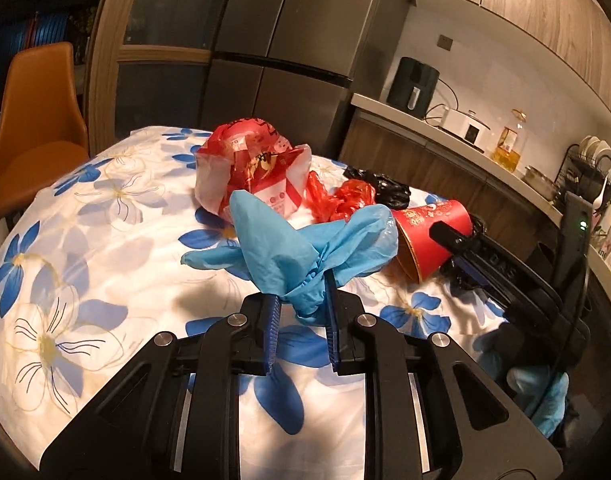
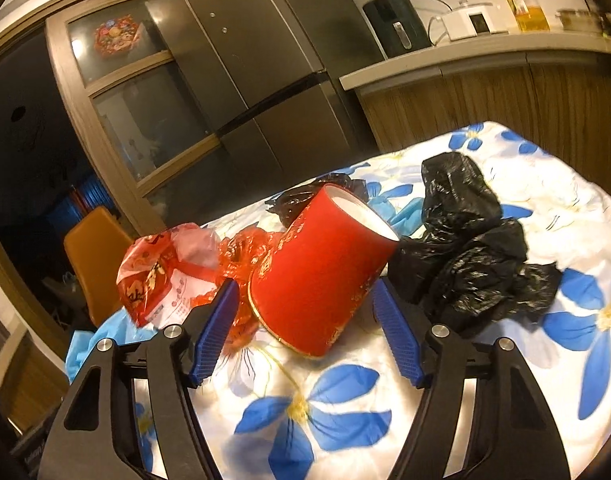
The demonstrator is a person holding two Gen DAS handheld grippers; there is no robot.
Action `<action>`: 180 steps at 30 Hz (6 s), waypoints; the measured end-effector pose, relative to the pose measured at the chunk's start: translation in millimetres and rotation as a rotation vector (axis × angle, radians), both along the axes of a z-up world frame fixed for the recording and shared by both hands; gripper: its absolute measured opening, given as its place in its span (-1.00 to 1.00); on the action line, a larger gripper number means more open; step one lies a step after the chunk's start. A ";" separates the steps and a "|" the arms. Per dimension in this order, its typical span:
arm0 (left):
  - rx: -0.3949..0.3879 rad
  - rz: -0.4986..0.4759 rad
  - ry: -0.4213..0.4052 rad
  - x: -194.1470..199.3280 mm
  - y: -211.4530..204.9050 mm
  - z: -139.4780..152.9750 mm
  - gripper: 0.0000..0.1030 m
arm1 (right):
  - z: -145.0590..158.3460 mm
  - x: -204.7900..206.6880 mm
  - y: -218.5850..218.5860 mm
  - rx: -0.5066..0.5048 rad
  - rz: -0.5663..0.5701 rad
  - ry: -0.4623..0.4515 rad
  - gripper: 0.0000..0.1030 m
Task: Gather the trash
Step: 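Move both tools back to the table and grasp the blue glove with the left tool, then grasp the red paper cup with the right tool while the left tool holds the blue glove, then carry the blue glove and red cup over the black bin with both tools, then open both tools to drop the glove and cup into the bin, then move both tools back to the table toward the black bags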
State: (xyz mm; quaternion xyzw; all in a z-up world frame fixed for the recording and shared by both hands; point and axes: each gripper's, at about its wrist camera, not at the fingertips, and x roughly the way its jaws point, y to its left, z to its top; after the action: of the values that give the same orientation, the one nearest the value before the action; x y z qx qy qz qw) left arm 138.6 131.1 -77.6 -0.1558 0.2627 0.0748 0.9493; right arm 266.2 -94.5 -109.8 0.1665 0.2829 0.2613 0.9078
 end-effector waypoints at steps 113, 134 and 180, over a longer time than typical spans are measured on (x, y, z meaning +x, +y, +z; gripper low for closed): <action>0.108 -0.616 -0.162 173.2 -417.0 56.9 -0.64 | 79.3 -25.9 -354.5 -0.157 -0.650 -0.326 0.13; 0.090 -0.643 -0.132 200.8 -435.4 39.7 -0.63 | 69.8 -10.6 -371.8 -0.132 -0.679 -0.300 0.42; 0.103 -0.386 -0.173 102.0 -309.0 53.5 0.71 | 88.7 -89.9 -285.3 -0.131 -0.560 -0.358 0.47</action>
State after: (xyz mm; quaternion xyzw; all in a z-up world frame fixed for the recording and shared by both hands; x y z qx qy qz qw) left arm 240.6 -177.9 -24.1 -0.0595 0.2011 -0.1085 0.9717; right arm 176.4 -379.8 -21.1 0.1304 0.0785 0.0079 0.9883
